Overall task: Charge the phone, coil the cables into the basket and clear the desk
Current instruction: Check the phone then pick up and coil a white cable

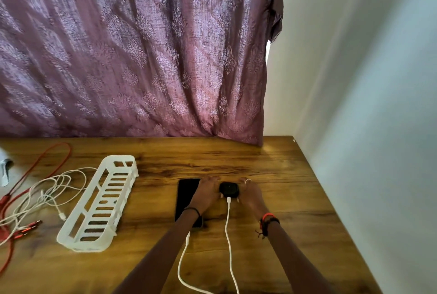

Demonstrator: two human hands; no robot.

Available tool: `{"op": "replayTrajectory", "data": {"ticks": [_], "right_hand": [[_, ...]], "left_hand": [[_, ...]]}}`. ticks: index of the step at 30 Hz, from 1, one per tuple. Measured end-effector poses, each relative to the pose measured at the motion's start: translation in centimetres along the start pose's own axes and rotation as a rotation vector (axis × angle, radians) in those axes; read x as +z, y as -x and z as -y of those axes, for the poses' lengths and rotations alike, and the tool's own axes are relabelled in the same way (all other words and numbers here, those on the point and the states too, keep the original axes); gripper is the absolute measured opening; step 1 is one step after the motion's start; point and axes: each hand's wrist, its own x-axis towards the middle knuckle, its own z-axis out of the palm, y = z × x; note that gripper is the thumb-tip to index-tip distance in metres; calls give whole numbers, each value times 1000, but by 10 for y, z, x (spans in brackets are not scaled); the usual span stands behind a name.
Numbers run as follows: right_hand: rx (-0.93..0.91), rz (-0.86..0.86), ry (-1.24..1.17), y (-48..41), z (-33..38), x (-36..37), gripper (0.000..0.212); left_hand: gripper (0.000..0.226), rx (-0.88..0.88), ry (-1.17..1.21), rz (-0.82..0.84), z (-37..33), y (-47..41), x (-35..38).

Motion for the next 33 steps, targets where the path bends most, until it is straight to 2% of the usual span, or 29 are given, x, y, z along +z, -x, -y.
{"op": "replayTrajectory", "data": {"ticks": [3, 6, 10, 13, 18, 23, 27, 29, 33], "right_hand": [[18, -30, -19, -1, 4, -6, 40], [-20, -96, -58, 1, 14, -11, 53], [-82, -106, -107, 8, 39, -11, 62], [-167, -91, -118, 17, 62, 1, 56], [-315, 1, -154, 40, 101, 43, 45], [-328, 179, -240, 69, 125, 96, 42], [-337, 189, -247, 85, 146, 132, 37], [-315, 168, -241, 92, 158, 150, 36], [-252, 137, -269, 104, 185, 187, 39]], "left_hand": [[43, -36, 190, -78, 6, 8, -17], [40, -51, 324, -190, 18, 14, -40], [29, -90, 374, -380, 38, 25, -76], [26, -123, 364, -519, 61, 42, -99], [28, -241, 316, -686, 104, 79, -121], [36, -261, 251, -783, 134, 122, -128], [44, -410, 159, -744, 163, 147, -131], [49, -489, 127, -653, 177, 156, -136], [50, -510, 168, -461, 204, 171, -143]]}}
